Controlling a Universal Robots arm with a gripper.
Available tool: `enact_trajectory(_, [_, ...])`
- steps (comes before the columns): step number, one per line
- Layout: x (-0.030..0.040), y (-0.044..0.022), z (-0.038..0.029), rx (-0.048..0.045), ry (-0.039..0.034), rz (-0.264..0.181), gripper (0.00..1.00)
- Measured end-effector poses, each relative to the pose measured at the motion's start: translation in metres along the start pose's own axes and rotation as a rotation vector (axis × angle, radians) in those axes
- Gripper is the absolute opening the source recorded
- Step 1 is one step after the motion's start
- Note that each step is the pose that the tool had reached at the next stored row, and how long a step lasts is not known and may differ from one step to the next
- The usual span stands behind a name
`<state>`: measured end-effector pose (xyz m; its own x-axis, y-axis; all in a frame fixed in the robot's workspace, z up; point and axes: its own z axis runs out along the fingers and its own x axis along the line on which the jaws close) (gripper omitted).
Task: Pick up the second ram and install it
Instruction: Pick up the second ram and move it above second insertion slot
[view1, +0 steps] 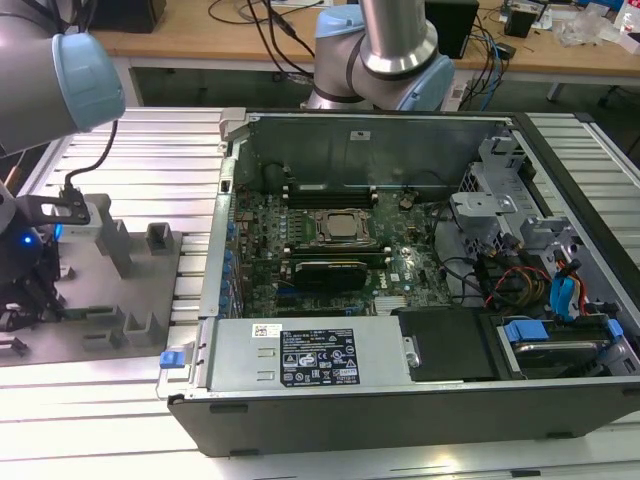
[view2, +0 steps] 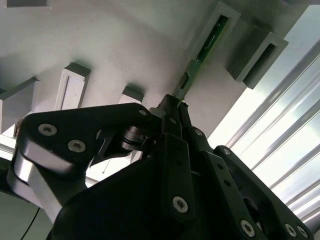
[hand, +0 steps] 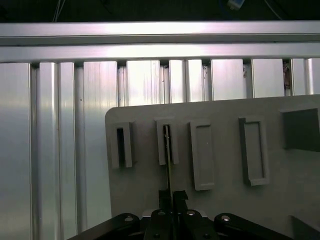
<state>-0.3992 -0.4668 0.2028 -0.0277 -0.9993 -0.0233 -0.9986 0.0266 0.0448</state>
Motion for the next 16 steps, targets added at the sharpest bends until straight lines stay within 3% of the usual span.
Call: enact_trajectory(16, [-0.0005, 0.0008, -0.0187, -0.0001, 0.0001, 0.000, 0.14])
